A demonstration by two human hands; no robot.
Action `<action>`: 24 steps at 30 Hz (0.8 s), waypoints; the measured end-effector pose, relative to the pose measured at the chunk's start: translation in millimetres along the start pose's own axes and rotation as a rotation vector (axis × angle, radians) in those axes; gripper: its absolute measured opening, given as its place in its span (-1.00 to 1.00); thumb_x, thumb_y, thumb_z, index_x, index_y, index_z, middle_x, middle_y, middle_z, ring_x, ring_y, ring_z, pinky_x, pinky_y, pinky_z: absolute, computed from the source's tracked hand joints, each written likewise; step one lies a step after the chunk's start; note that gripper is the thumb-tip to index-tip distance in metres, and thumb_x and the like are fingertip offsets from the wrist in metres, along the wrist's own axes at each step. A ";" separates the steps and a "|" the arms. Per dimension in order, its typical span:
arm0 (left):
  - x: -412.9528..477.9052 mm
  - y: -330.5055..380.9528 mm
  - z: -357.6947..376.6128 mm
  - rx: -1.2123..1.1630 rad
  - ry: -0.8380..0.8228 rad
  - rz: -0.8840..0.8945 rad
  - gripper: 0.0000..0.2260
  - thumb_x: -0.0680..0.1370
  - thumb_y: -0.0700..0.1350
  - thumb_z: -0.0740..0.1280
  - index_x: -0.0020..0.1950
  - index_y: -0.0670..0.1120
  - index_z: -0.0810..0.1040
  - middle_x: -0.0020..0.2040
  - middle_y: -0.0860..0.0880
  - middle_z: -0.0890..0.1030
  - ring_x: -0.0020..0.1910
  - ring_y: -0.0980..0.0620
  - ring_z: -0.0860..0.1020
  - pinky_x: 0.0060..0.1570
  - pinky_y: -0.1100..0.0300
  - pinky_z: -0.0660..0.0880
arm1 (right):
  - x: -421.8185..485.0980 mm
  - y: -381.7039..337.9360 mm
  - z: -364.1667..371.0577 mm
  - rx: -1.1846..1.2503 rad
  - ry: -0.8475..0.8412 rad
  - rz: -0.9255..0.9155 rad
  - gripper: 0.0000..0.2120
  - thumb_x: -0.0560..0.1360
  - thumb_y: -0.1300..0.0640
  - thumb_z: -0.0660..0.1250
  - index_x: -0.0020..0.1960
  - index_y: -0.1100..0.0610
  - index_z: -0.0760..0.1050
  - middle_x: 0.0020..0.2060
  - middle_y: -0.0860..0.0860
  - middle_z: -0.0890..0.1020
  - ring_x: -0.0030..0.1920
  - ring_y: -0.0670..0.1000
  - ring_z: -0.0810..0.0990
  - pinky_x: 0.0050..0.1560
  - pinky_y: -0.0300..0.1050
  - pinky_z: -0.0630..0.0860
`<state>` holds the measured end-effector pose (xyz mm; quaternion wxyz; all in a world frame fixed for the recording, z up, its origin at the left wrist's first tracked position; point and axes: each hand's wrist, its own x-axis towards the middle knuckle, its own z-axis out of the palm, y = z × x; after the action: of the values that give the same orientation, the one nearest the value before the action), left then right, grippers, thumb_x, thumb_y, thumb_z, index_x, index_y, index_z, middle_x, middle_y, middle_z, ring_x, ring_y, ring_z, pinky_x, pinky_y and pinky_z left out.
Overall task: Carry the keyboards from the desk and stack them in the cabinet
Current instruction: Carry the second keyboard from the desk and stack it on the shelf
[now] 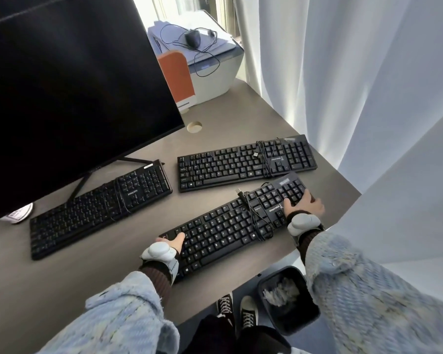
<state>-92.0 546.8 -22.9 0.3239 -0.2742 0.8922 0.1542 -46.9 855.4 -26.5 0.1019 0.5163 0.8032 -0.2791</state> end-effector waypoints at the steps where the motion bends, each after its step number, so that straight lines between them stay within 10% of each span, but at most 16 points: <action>1: 8.3 0.2 3.4 -0.047 -0.005 -0.008 -0.18 0.50 0.30 0.14 0.53 -0.27 0.11 0.53 -0.24 0.21 0.54 -0.19 0.15 0.53 0.07 0.03 | 2.6 -2.2 -1.0 0.001 0.005 0.032 -0.33 0.49 -0.14 0.24 0.52 0.02 0.13 0.45 0.24 0.25 0.47 0.23 0.19 0.42 0.08 0.22; 6: 106.4 -19.8 43.9 -0.278 0.073 -0.047 0.02 0.01 0.42 0.22 0.33 -0.16 0.48 0.29 -0.21 0.56 0.30 -0.22 0.49 0.39 0.00 0.32 | 9.4 -6.0 -3.1 -0.012 0.073 0.115 -0.39 0.47 -0.15 0.27 0.44 0.05 0.26 0.31 0.26 0.37 0.34 0.25 0.33 0.30 0.10 0.32; 10: 19.6 14.9 -6.4 -0.424 0.038 -0.042 -0.19 0.41 0.24 0.34 0.46 -0.26 0.25 0.41 -0.27 0.40 0.42 -0.24 0.35 0.47 0.01 0.14 | 5.0 -6.6 -2.5 0.079 0.072 0.170 -0.37 0.47 -0.14 0.28 0.45 0.07 0.23 0.31 0.27 0.35 0.33 0.26 0.33 0.27 0.10 0.35; 24: 44.6 115.9 -59.9 -0.281 0.232 0.186 -0.31 0.54 0.23 0.14 0.53 -0.16 0.16 0.44 -0.28 0.36 0.44 -0.24 0.33 0.45 -0.05 0.15 | 41.4 -61.8 -48.5 0.268 0.287 0.068 -0.36 0.51 -0.13 0.23 0.43 0.27 0.28 0.30 0.29 0.37 0.34 0.26 0.34 0.37 0.03 0.25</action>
<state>-218.4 595.3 3.3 0.1620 -0.2489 0.9147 0.2740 -114.1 895.1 15.9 -0.0737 0.5867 0.7472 -0.3036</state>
